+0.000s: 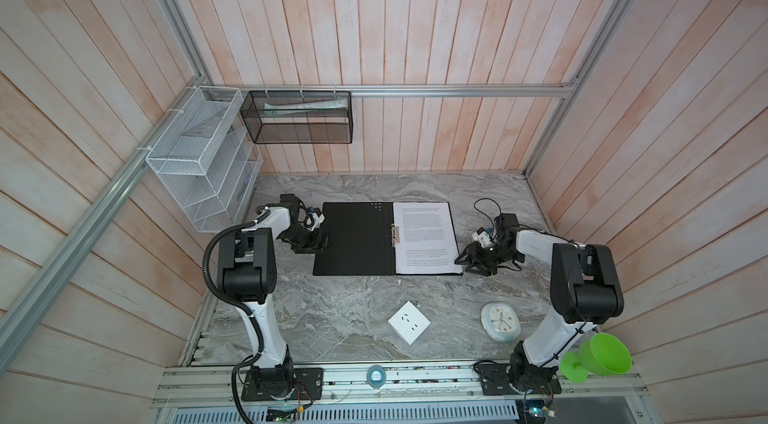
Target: Put the files into the folder
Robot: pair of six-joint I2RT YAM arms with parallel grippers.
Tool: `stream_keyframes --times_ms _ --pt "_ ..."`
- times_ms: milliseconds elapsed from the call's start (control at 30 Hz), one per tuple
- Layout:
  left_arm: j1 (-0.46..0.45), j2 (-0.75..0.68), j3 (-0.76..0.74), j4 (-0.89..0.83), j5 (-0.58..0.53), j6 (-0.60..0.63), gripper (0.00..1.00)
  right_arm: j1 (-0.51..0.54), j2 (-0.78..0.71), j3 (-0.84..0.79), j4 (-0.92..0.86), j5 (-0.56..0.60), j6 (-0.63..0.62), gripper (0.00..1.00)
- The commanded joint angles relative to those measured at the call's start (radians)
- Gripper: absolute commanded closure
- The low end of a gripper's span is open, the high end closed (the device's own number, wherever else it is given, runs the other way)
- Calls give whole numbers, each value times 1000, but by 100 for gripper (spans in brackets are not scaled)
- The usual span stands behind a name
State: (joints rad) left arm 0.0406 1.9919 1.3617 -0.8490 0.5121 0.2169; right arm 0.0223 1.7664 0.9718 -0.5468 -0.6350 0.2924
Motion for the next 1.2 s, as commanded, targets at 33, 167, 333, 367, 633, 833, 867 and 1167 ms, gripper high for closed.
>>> stream_keyframes --times_ms 33,167,333,367,633,833,867,1167 --pt "-9 65 -19 -2 -14 16 19 39 65 -8 -52 11 -38 44" --pt "-10 64 -19 -2 -14 16 20 48 70 -15 -31 -35 -29 44" --pt "-10 62 -23 -1 -6 15 19 49 79 -49 50 -176 8 44" --pt "-10 61 -24 -1 -6 14 19 47 78 -56 68 -199 16 44" --pt "-8 54 -29 -3 -12 22 19 39 67 -61 83 -232 34 46" --pt "-9 52 -30 -1 -9 21 19 21 14 -83 97 -260 48 47" --pt "-10 51 -30 -1 -8 21 20 19 2 -92 111 -275 56 47" --pt "-8 54 -26 -1 -7 19 19 -5 -56 -192 279 -397 154 48"
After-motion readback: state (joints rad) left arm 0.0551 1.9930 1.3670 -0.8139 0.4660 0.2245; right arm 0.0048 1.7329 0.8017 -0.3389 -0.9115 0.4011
